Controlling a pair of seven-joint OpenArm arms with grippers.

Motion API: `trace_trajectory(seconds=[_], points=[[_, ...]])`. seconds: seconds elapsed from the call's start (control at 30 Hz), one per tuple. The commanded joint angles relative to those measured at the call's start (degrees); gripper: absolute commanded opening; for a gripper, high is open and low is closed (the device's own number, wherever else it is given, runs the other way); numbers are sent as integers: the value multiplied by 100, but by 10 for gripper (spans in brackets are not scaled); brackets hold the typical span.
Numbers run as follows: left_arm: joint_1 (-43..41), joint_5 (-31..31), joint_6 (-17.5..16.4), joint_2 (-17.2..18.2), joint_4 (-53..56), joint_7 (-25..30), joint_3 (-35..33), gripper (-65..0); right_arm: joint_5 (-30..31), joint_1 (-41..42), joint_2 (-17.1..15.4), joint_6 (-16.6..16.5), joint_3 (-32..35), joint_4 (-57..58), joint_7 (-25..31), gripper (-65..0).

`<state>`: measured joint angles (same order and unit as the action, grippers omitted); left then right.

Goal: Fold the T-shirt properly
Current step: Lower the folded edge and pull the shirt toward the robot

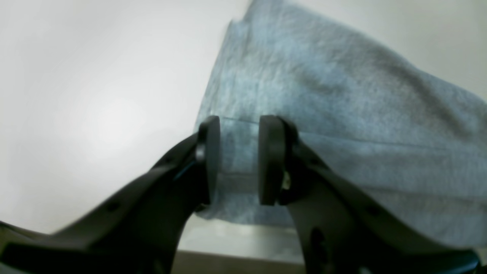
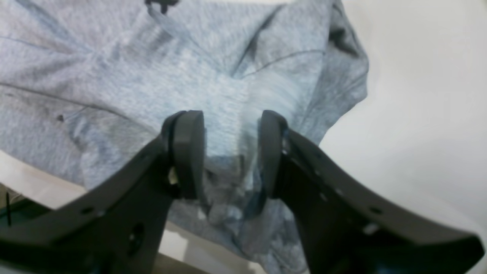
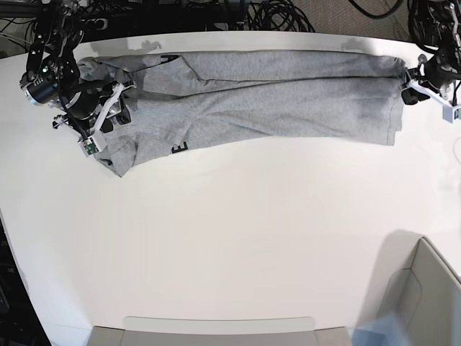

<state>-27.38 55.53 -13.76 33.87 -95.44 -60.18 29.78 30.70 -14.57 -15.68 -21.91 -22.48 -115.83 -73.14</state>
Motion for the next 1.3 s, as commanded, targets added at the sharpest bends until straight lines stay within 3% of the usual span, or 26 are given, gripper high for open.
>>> trace_trajectory(seconds=[0.0, 0.17, 0.43, 0.6, 1.27], points=[[131, 245, -35, 301, 159, 159, 33, -457, 82, 63, -106, -46, -25, -78, 66, -403], [184, 614, -765, 618, 493, 124, -240, -453, 82, 63, -230, -46, -25, 168, 84, -403], [694, 307, -791, 626, 1197, 1, -697, -453, 91, 63, -361, -46, -25, 203, 84, -403], [843, -230, -782, 618, 1495, 36, -864, -453, 73, 151, -414, -46, -33, 203, 84, -403], [896, -274, -791, 714, 2111, 440, -1593, -453, 64, 186, -414, -46, -33, 212, 84, -403]])
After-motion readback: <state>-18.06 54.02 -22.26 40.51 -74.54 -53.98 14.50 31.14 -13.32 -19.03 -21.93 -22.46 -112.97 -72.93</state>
